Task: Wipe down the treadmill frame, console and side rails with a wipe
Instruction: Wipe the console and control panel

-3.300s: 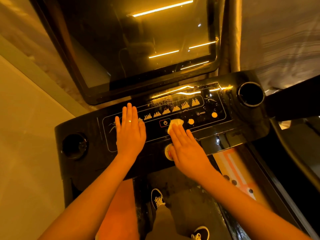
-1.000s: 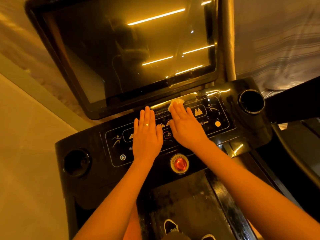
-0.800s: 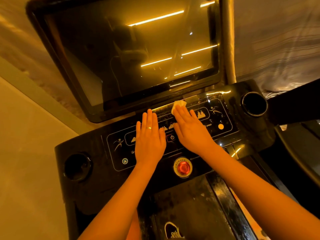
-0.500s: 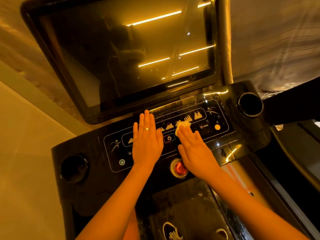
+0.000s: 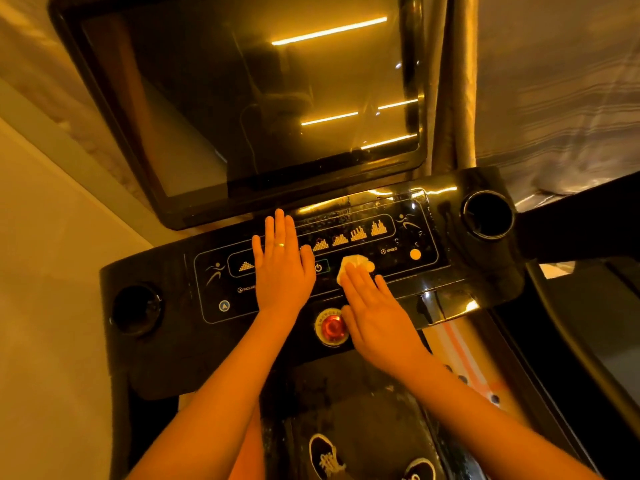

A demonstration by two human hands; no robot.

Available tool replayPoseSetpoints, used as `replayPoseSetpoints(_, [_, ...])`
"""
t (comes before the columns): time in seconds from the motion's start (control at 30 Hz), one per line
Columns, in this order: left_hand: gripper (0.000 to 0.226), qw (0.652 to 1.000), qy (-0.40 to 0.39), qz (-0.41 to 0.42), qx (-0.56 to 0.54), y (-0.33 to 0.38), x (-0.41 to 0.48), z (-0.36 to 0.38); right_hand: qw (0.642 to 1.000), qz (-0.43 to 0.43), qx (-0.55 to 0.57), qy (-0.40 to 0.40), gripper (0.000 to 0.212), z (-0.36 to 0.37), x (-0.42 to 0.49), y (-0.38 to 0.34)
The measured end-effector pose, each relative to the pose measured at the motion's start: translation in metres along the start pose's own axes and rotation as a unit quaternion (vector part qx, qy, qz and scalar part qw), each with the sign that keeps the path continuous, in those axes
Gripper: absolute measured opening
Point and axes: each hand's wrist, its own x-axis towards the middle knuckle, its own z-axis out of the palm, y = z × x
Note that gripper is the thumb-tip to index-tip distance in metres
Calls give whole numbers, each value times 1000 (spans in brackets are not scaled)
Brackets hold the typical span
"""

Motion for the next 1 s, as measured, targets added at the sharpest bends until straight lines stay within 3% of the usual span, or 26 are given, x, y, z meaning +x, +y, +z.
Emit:
replayPoseSetpoints(0.33, [60, 1000, 10, -5, 8, -1, -1, 4, 1000, -7, 14, -23, 59, 9, -35, 5])
replayPoseSetpoints(0.73, [60, 1000, 7, -2, 10, -1, -2, 3, 999, -12, -9, 33, 55, -36, 123, 15])
replayPoseSetpoints(1.0, [61, 1000, 3, -4, 2, 1, -3, 1, 1000, -17, 5, 13, 60, -15, 34, 24])
